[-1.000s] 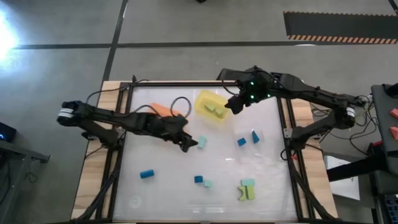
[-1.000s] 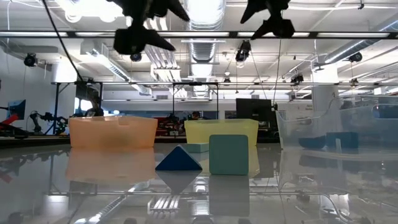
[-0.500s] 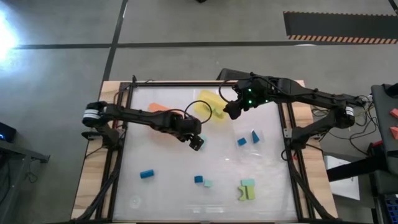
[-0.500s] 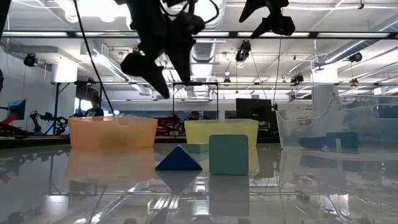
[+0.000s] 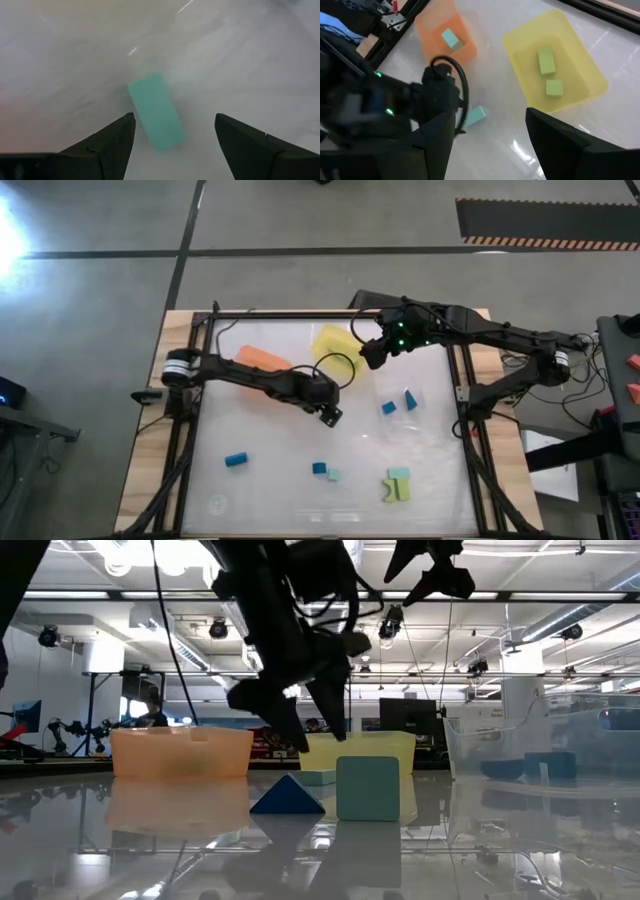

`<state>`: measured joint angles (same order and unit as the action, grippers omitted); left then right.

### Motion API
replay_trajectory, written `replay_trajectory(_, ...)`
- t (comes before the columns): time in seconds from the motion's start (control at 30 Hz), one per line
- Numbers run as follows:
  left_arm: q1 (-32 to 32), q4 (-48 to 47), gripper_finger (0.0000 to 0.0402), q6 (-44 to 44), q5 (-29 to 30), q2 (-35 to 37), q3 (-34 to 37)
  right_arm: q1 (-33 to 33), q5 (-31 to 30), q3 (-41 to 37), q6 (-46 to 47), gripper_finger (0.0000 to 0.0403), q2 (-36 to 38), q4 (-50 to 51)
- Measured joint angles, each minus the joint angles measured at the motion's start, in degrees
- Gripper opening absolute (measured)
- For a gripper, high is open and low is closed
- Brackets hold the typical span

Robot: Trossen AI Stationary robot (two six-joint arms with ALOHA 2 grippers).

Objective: Sort & place blocks by color
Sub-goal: Put the light blue block into the orange bin

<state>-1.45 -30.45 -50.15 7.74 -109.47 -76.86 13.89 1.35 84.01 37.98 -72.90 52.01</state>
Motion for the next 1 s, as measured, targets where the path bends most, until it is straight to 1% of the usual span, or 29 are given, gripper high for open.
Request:
replay_trajectory(0.23,0.0,1.46,0.0258,1.37,0.51,-4.33,0.16,0.0,0.0,0.0,1.23,0.0233,0.0,0.02)
replay_trajectory(0.4,-0.15,1.98,0.0258,1.62,2.75,-5.24,0.28,0.0,-0.04,0.0,2.0,0.0233,0.0,0.02)
replay_trajectory(0.5,-0.13,2.01,0.0249,1.82,3.23,-5.27,0.28,0.0,-0.02,0.0,2.41,0.0233,0.0,0.02)
replay_trajectory(0.67,-0.11,1.93,0.0205,2.54,3.87,-5.44,0.39,0.0,-0.07,0.0,2.43,0.0233,0.0,0.02)
replay_trajectory(0.9,-0.07,2.75,0.0114,4.22,4.66,-5.53,0.44,0.0,-1.57,0.0,1.88,0.0233,0.0,0.02)
replay_trajectory(1.0,-0.03,2.84,0.0112,5.87,3.71,-5.24,0.43,0.0,-1.95,-0.02,1.35,0.0233,0.0,0.02)
